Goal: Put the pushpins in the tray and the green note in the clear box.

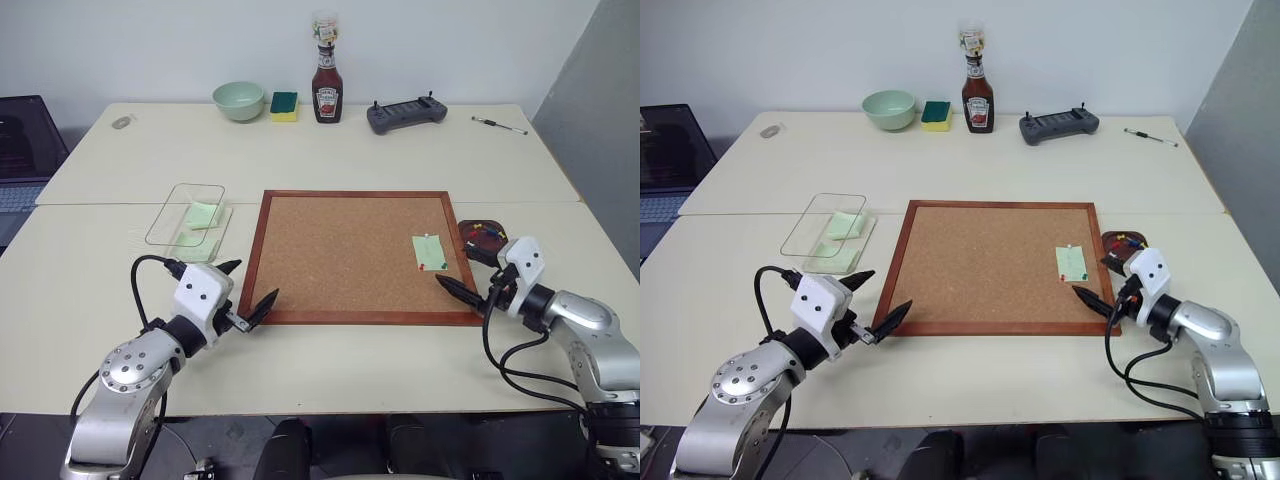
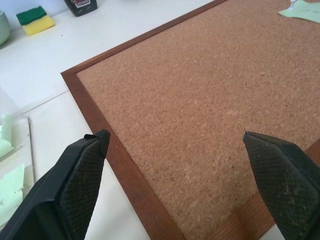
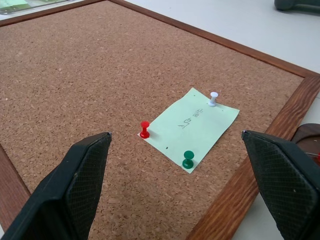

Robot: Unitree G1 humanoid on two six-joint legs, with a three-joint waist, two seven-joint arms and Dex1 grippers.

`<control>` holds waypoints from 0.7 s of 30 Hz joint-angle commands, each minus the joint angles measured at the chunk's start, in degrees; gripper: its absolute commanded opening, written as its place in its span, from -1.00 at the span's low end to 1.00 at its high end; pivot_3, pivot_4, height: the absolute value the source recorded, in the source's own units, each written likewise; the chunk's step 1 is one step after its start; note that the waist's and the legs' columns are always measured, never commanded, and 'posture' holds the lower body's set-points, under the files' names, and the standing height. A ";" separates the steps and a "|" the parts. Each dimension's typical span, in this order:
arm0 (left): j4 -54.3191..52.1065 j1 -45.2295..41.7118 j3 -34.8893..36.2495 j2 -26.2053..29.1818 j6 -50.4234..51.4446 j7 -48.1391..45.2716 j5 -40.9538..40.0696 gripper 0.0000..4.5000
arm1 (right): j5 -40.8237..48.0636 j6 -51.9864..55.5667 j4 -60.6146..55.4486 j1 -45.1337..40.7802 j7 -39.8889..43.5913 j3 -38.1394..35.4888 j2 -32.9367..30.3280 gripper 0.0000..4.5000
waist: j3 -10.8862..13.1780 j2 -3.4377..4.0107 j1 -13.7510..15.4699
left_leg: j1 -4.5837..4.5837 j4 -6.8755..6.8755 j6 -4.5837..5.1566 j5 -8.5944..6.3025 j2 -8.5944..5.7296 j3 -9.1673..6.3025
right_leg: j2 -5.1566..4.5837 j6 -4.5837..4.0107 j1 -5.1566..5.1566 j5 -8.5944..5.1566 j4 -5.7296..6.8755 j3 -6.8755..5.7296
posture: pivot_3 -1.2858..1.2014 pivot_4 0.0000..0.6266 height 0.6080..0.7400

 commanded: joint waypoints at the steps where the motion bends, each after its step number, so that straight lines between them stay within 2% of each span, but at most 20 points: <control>1: -2.88 -0.69 0.60 -0.02 -0.60 -0.01 -0.75 1.00 | 0.59 -1.14 -0.74 -0.79 0.14 -1.41 -0.42 0.97 | 0.00 0.00 0.00 | 0.00 0.00 0.00 0.00 0.00 0.00 | 0.00 0.00 0.00 0.00 0.00 0.00 | 0.03 -0.52 1.00; 5: -3.08 -2.01 0.33 0.49 3.36 1.41 -0.58 1.00 | 0.51 -1.30 -0.95 -0.60 0.18 -1.34 -0.46 0.97 | 0.00 0.00 0.01 | 0.00 0.00 0.00 0.00 0.00 0.00 | 0.00 0.00 0.00 0.00 0.00 0.00 | 0.03 -0.52 1.00; 14: 0.00 -5.95 1.02 1.45 2.11 -3.85 -4.13 1.00 | 0.94 -0.68 -2.09 0.08 0.46 -1.42 -0.71 0.97 | 0.00 0.00 0.03 | 0.00 0.01 0.00 0.00 -0.01 0.00 | 0.00 0.00 0.00 0.00 0.00 0.00 | 0.03 -0.52 1.00; 18: 2.27 -9.31 -0.18 1.74 1.33 -7.33 -5.83 0.79 | 1.30 0.23 -4.27 0.29 -0.07 -1.51 -0.75 1.00 | 0.00 0.00 0.02 | 0.00 0.01 0.00 0.00 0.00 -0.01 | 0.00 0.00 0.00 0.00 0.00 -0.01 | 0.03 -0.52 1.00; 21: 4.93 -12.53 -2.63 1.87 0.63 -10.11 -5.76 0.52 | 1.45 0.90 -6.11 0.97 -0.78 -1.67 -0.43 1.00 | 0.00 0.00 0.00 | -0.01 0.01 0.00 0.00 0.00 0.00 | 0.00 0.00 0.00 0.00 0.00 -0.01 | 0.03 -0.52 1.00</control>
